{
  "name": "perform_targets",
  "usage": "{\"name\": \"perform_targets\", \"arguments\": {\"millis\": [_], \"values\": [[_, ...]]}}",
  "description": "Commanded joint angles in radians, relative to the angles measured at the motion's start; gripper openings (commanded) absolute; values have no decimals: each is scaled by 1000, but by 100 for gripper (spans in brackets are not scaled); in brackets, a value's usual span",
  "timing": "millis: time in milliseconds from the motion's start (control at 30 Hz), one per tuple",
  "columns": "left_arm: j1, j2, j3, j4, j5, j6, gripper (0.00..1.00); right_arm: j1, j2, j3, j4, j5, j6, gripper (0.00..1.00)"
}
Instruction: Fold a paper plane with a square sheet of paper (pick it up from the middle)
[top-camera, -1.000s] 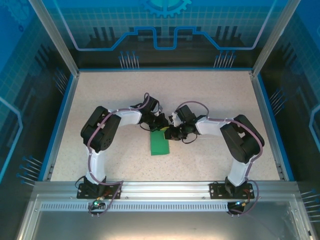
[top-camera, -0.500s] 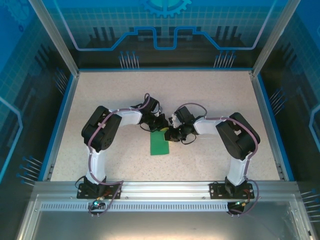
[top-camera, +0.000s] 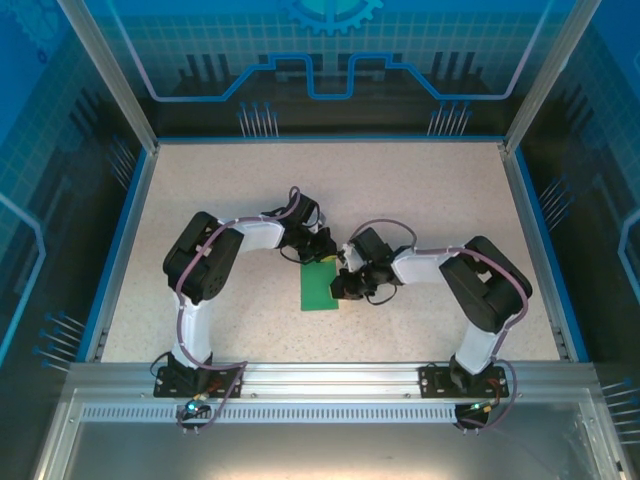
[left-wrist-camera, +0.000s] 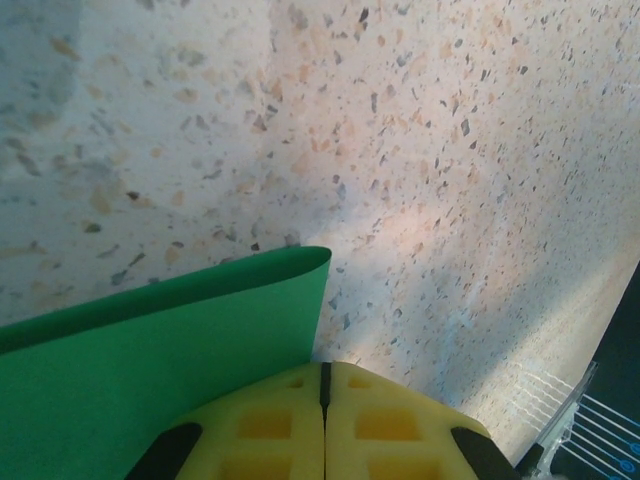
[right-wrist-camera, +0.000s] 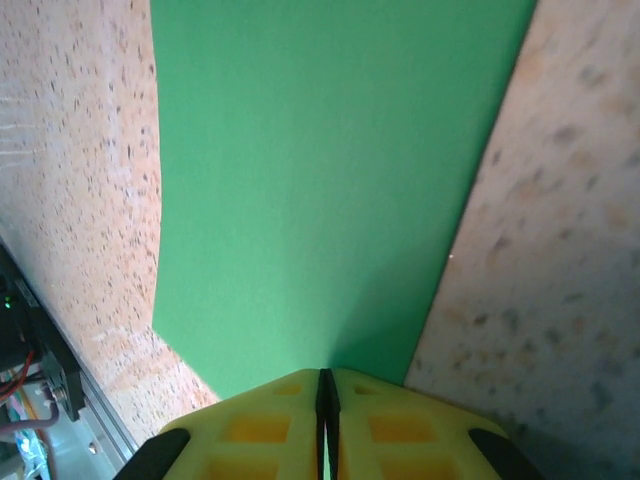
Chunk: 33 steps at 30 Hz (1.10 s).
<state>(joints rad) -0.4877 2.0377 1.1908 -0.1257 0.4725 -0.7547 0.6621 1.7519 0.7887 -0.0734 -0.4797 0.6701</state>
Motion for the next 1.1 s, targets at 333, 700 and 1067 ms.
{"name": "perform_targets", "arguments": {"millis": [333,700,1067], "values": [[-2,7,5,-25,-38,-8,9,58,-244,-81,-202,117,43,17],[1,-195,-16,2,-23,-42,44,-37,-274,33,-230,308,9,55],[55,-374,-253,-52,-153,-44,48,-40,-28,257,-241,234,-80,45]]}}
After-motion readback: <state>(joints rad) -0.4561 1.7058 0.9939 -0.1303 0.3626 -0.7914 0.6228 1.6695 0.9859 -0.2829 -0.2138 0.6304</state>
